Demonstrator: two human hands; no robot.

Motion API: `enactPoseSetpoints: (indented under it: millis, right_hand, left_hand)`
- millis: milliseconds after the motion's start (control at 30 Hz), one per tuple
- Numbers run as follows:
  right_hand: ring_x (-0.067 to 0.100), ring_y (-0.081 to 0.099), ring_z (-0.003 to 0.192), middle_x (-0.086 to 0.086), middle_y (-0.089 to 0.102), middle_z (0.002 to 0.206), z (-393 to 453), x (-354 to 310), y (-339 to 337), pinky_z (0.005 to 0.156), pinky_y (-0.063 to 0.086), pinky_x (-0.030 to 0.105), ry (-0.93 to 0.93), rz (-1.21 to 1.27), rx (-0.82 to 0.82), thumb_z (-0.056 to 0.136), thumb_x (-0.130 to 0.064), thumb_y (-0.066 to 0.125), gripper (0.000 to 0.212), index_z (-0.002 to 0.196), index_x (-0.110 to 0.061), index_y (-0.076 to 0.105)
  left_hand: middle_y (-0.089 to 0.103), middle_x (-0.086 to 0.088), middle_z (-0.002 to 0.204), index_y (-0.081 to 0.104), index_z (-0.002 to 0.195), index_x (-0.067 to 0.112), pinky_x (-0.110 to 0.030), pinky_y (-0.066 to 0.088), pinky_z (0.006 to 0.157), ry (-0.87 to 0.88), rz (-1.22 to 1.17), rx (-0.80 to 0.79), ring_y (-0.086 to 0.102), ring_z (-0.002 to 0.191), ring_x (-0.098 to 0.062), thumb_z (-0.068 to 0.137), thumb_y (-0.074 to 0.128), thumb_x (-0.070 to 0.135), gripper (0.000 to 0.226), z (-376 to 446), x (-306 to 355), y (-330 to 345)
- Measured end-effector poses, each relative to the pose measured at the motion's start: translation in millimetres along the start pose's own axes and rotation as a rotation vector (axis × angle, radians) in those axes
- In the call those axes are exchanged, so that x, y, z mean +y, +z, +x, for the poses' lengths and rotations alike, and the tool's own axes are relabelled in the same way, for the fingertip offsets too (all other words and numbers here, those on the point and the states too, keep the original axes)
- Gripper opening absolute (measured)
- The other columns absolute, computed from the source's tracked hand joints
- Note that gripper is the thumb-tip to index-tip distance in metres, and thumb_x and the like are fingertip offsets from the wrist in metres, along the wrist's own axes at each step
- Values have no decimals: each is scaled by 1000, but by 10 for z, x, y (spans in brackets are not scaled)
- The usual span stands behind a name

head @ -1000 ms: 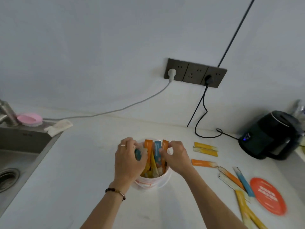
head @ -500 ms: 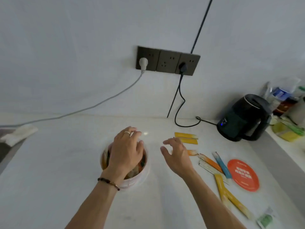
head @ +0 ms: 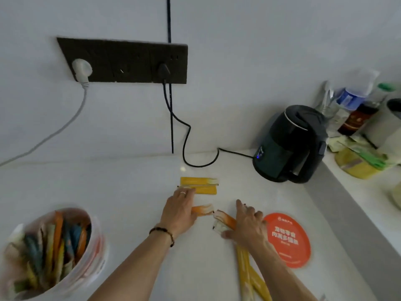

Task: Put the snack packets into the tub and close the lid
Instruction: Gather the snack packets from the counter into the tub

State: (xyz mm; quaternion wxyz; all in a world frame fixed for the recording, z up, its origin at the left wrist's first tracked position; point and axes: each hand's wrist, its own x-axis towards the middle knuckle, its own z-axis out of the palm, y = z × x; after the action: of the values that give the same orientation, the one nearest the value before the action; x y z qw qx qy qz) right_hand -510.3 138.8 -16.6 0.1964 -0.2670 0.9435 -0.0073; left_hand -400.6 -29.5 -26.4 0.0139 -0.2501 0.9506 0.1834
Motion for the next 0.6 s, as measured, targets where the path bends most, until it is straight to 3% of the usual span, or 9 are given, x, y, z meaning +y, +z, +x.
enactPoseSetpoints:
  millis: [67,167,300,400,600]
  right_hand:
    - [31,40,122,9,42,133,113,15,28,95,39,45,-74,-21,29,72,-50,72,87,138,-20,26]
    - [28,47,117,6,50,124,230,20,51,93,35,44,-139,-30,35,76,-46,67,61,124,-18,42]
    - [27,53,113,6,55,119,342,66,39,94,36,43,-206,41,-35,81,-44,63,47,116,-18,47]
    - [28,57,110,7,57,118,376,94,54,92,40,40,-239,62,-71,84,-44,60,43,113,-14,52]
    - [28,59,106,9,60,115,339,102,16,81,45,34,-288,114,-116,86,-45,58,40,110,-12,56]
  left_hand:
    - [42,-14,144,26,145,15,-42,32,109,-53,-27,-31,28,139,-30,74,55,66,93,301,51,16]
    - [33,-9,152,19,148,21,-51,19,115,-169,-21,-122,18,144,-29,69,64,63,101,628,78,36]
    - [51,-4,130,43,128,24,-47,32,98,-216,150,-153,42,122,-29,69,67,59,73,763,179,23]
    - [62,-8,116,54,109,16,-40,39,84,-271,111,-191,55,108,-30,80,60,54,48,677,237,65]
    - [63,-9,106,55,101,15,-34,43,72,-276,18,-150,61,99,-30,91,48,47,34,241,248,127]
